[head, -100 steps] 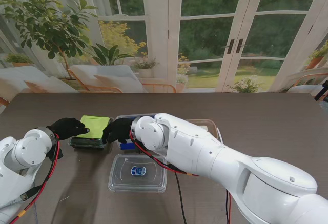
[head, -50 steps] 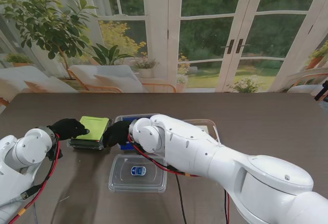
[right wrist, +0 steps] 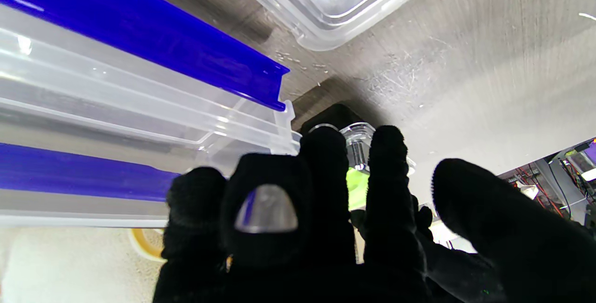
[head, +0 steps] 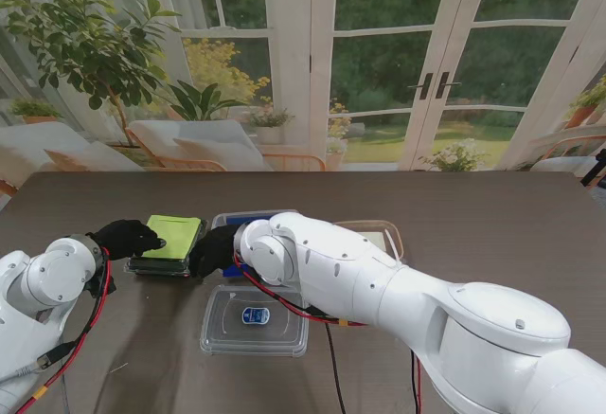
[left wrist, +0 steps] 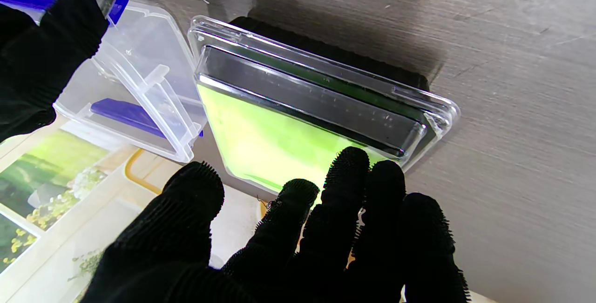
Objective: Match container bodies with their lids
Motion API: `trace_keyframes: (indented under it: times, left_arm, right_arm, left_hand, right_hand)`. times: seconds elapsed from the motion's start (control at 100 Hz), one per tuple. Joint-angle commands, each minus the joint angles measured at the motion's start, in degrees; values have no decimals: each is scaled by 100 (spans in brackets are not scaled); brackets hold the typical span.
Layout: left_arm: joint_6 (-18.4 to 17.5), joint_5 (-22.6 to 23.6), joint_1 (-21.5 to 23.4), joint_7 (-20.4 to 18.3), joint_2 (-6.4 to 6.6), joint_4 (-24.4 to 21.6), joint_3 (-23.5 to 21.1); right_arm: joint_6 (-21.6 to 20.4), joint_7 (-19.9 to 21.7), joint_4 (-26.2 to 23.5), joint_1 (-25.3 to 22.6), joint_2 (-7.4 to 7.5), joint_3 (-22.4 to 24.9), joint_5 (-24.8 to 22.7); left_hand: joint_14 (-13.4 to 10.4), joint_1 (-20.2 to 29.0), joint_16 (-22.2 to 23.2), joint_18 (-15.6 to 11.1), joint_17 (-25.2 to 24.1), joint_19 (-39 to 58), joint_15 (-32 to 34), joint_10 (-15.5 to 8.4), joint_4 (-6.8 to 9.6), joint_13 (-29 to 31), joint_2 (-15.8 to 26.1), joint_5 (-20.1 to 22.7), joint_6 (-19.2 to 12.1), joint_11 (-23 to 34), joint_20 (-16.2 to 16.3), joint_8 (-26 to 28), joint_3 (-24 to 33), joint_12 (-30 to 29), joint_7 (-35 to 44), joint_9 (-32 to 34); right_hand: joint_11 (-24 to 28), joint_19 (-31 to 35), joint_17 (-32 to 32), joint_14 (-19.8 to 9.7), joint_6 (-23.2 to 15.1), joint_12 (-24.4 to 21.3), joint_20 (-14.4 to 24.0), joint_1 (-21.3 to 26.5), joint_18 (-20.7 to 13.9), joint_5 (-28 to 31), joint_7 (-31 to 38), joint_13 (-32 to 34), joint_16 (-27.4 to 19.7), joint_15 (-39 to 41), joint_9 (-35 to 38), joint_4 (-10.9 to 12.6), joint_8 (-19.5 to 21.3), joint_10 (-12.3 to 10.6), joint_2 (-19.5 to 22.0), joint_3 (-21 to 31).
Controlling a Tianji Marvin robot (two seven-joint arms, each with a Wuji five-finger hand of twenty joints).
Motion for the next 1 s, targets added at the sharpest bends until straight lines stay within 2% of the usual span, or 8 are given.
trace_keyframes:
  times: [0.0, 0.12, 0.29, 0.56, 0.8, 0.99]
  left_arm:
    - [-5, -9, 47, -118, -9, -19, 5]
    - [-8, 26, 86, -161, 1, -46, 13]
    - [-8, 55, 162, -95, -12, -123, 21]
    - [45, 129, 114, -185, 6, -128, 136]
    - [76, 236, 114, -350, 40, -155, 130]
    - [55, 254, 91, -436, 56, -170, 116]
  right_arm:
    - [-20, 61, -9, -22, -19, -16, -41]
    - [7, 3, -70, -63, 19, 20, -26]
    - [36, -95, -274, -139, 154, 123, 38]
    - [27, -326, -347, -265, 221, 306, 188]
    - [-13, -439, -128, -308, 94, 363, 309]
    - [-61, -578, 40, -295, -41, 358, 277]
  left_hand:
    - [376, 43, 77, -165, 38, 169, 140, 203, -7, 126, 162, 6, -21, 21, 84, 12, 59, 12, 24, 14]
    - [340, 46, 54, -186, -5, 124, 94, 187, -7, 102, 165, -12, -43, 19, 65, 10, 51, -11, 18, -20]
    - [333, 55, 41, -178, 0, 105, 76, 177, -4, 105, 158, -1, -58, 30, 42, 11, 55, -42, 23, -22]
    - [285, 55, 2, -197, -48, 47, 5, 150, -5, 89, 163, -47, -88, 24, -25, 5, 56, -96, 7, -60]
    - [277, 56, -12, -198, -69, 37, -18, 144, -4, 80, 163, -68, -104, 31, -72, 2, 55, -125, 0, -81]
    - [267, 64, -22, -210, -81, 32, -36, 152, -3, 76, 165, -91, -111, 33, -103, -2, 51, -145, -7, -94]
  right_hand:
    - [146, 119, 1741, -159, -234, 97, -28, -169, -154, -187, -12, 271, -57, 23, -180, 189, -37, -160, 124, -51]
    - [135, 57, 1629, -75, -224, 71, -2, -146, -129, -171, 0, 247, -130, -49, -205, 186, -30, -134, 95, -19]
    - [102, 14, 1539, 81, -100, 16, 68, -61, -16, -359, 23, 201, -178, -75, -110, 160, -9, -70, -5, 108]
    - [49, 13, 1542, 240, -4, -47, 145, 112, 123, -938, 34, 246, -203, -90, 79, 152, 8, -19, -189, 381]
    - [35, 42, 1616, 291, -61, -29, 186, 243, 197, -1080, 16, 247, -153, -25, 202, 33, -32, 7, -523, 746]
    - [18, 82, 1716, 260, -97, -19, 196, 249, 220, -1034, 4, 248, -100, 46, 276, -47, -56, 3, -574, 827]
